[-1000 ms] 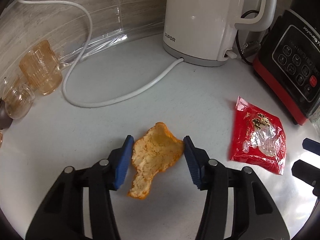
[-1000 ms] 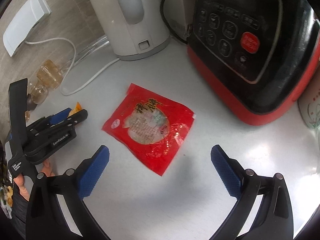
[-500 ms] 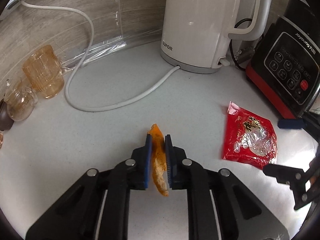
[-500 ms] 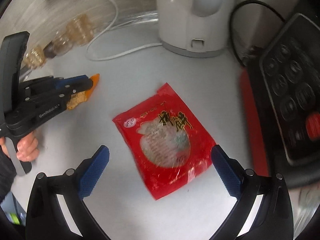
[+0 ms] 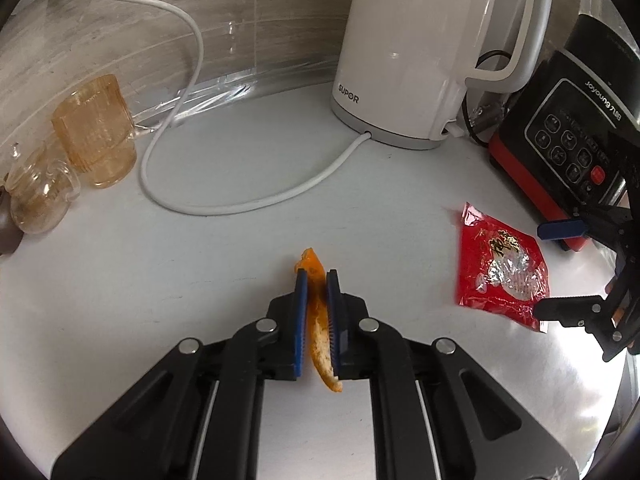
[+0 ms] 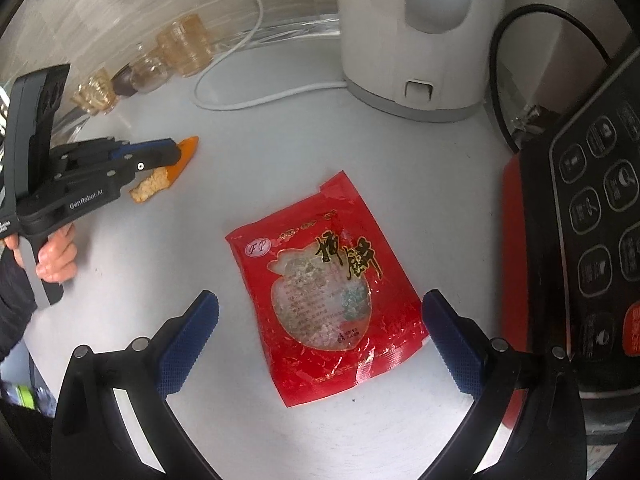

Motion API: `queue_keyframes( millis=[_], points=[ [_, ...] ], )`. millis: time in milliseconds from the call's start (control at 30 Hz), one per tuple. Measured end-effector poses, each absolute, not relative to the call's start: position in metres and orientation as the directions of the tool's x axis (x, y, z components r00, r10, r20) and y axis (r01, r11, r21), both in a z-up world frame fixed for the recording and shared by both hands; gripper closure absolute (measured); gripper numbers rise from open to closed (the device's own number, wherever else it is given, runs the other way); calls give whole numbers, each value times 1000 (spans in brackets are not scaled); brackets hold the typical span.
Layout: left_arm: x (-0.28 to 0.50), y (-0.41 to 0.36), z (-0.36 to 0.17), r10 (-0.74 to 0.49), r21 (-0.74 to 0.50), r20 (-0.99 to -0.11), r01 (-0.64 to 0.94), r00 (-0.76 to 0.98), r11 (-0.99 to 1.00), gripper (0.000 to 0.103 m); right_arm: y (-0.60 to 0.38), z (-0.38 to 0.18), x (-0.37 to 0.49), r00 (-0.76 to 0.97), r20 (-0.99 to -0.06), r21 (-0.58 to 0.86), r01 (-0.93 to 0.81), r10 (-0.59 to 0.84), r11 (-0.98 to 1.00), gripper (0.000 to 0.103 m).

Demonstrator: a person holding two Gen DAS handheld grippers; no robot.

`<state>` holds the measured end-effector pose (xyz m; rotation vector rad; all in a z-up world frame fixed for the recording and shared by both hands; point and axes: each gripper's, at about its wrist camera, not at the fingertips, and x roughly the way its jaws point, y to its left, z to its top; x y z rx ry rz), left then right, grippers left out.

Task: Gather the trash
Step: 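Grasp the orange peel with the left tool while the right tool grasps the red packet, then drop the orange peel into the green basket with the left tool while the right tool drops the red packet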

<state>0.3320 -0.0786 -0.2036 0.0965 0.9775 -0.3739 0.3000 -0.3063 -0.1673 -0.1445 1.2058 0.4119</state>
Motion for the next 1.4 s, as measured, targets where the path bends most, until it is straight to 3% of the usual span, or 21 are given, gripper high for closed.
queue_keyframes(
  millis=[433,600,767,933,1400],
  points=[
    [314,-74,-184,-297,-107,-807,368,511,924,94,-300,-181,303,263,-948,43,-447,177,893,2],
    [304,-74,-176,-307,-119,-803,367,511,923,94,-292,-182,299,287,-948,-18,-473,135,881,17],
    [293,-76,-172,-303,-116,-806,367,509,923,94,-287,-176,297,290,-948,-19,-462,130,887,55],
    [283,-75,-168,-301,-113,-806,367,510,923,94,-288,-174,296,285,-947,25,-403,152,915,84],
    [215,-40,-130,-312,-138,-791,344,527,929,94,-259,-129,221,369,-890,155,-306,267,939,88]
  ],
)
